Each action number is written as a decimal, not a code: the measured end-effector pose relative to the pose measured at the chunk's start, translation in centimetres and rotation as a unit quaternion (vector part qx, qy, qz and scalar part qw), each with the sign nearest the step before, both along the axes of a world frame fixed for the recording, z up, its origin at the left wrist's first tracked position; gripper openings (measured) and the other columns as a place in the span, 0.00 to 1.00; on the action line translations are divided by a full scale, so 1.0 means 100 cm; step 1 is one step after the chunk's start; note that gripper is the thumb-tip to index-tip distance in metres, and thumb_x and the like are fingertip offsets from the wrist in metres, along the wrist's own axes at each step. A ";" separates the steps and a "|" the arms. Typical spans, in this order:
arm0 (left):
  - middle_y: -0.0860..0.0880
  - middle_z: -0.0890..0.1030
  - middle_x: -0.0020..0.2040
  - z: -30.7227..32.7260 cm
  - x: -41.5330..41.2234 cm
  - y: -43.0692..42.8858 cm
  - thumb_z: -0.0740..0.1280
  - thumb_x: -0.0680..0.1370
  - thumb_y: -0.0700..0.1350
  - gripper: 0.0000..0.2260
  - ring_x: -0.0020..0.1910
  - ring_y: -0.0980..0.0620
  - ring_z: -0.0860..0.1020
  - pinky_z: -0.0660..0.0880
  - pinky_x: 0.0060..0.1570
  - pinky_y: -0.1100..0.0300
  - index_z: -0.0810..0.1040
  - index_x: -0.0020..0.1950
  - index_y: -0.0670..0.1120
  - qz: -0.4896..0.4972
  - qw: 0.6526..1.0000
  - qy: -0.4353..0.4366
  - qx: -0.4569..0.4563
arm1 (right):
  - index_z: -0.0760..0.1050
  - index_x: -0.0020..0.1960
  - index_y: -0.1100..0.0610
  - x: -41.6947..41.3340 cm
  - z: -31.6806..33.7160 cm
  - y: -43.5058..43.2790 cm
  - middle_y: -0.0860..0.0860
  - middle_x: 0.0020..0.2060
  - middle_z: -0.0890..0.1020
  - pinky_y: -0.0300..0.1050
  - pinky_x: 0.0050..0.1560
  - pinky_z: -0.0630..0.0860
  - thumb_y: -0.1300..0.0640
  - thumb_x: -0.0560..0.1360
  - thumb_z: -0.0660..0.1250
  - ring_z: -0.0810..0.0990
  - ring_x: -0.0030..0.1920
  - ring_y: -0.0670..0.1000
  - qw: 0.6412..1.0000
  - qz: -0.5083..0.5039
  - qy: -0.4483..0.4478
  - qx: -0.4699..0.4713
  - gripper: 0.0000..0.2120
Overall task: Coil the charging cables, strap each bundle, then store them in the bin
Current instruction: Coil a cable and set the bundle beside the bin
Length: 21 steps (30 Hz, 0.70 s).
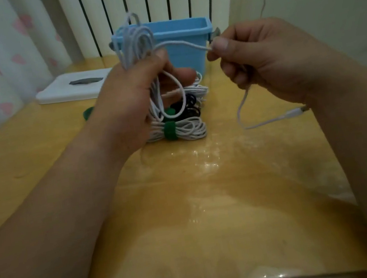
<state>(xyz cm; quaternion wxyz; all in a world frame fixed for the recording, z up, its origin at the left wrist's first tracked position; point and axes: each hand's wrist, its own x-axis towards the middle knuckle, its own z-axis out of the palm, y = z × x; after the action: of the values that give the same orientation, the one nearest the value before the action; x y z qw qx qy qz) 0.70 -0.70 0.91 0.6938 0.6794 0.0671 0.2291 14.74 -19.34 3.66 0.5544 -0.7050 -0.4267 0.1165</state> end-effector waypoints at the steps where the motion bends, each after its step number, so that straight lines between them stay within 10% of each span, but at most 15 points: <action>1: 0.44 0.86 0.42 0.000 0.000 -0.001 0.62 0.88 0.46 0.10 0.48 0.44 0.87 0.84 0.56 0.44 0.76 0.50 0.43 -0.018 0.999 -0.019 -0.046 | 0.82 0.52 0.57 -0.003 -0.001 0.003 0.50 0.34 0.80 0.41 0.36 0.75 0.54 0.84 0.67 0.77 0.34 0.49 1.000 -0.007 0.009 0.011 0.09; 7: 0.42 0.75 0.37 -0.011 0.010 -0.015 0.67 0.86 0.56 0.18 0.36 0.45 0.75 0.76 0.44 0.50 0.78 0.54 0.40 -0.055 0.997 -0.035 -0.039 | 0.78 0.52 0.56 -0.045 -0.020 0.043 0.51 0.35 0.83 0.44 0.36 0.80 0.55 0.86 0.65 0.83 0.33 0.51 0.997 -0.036 0.003 0.062 0.06; 10: 0.25 0.78 0.62 -0.013 0.009 -0.019 0.66 0.86 0.56 0.19 0.61 0.21 0.76 0.72 0.70 0.30 0.84 0.60 0.41 -0.055 0.993 -0.036 -0.095 | 0.79 0.57 0.53 -0.062 -0.031 0.054 0.45 0.39 0.84 0.37 0.37 0.78 0.58 0.84 0.67 0.83 0.36 0.42 0.995 -0.039 -0.088 0.037 0.04; 12: 0.27 0.79 0.64 -0.010 0.007 -0.020 0.65 0.87 0.55 0.16 0.68 0.23 0.75 0.69 0.74 0.28 0.84 0.57 0.44 0.008 0.992 -0.034 -0.125 | 0.78 0.57 0.52 -0.065 -0.033 0.054 0.46 0.39 0.83 0.37 0.37 0.79 0.58 0.83 0.69 0.84 0.36 0.42 0.994 -0.027 -0.102 0.018 0.04; 15: 0.43 0.83 0.41 -0.005 0.007 -0.003 0.63 0.88 0.55 0.16 0.44 0.42 0.86 0.84 0.52 0.44 0.77 0.49 0.45 0.090 0.974 -0.072 -0.195 | 0.74 0.57 0.50 -0.062 -0.031 0.052 0.49 0.40 0.84 0.37 0.37 0.79 0.56 0.82 0.71 0.84 0.37 0.44 0.994 -0.030 -0.093 -0.038 0.08; 21: 0.52 0.70 0.31 0.004 0.005 0.029 0.63 0.87 0.60 0.19 0.25 0.55 0.68 0.70 0.26 0.61 0.74 0.43 0.49 0.066 0.940 -0.115 -0.313 | 0.81 0.53 0.49 -0.044 -0.021 0.038 0.47 0.37 0.84 0.40 0.40 0.80 0.52 0.81 0.73 0.81 0.35 0.43 0.988 0.025 -0.089 -0.126 0.03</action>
<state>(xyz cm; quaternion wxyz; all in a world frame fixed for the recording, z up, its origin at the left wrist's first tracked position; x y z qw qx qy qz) 1.20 2.20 1.35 0.8577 0.3911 0.0994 0.3186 10.38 -15.58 1.60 0.4176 -0.7659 -0.4740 0.1203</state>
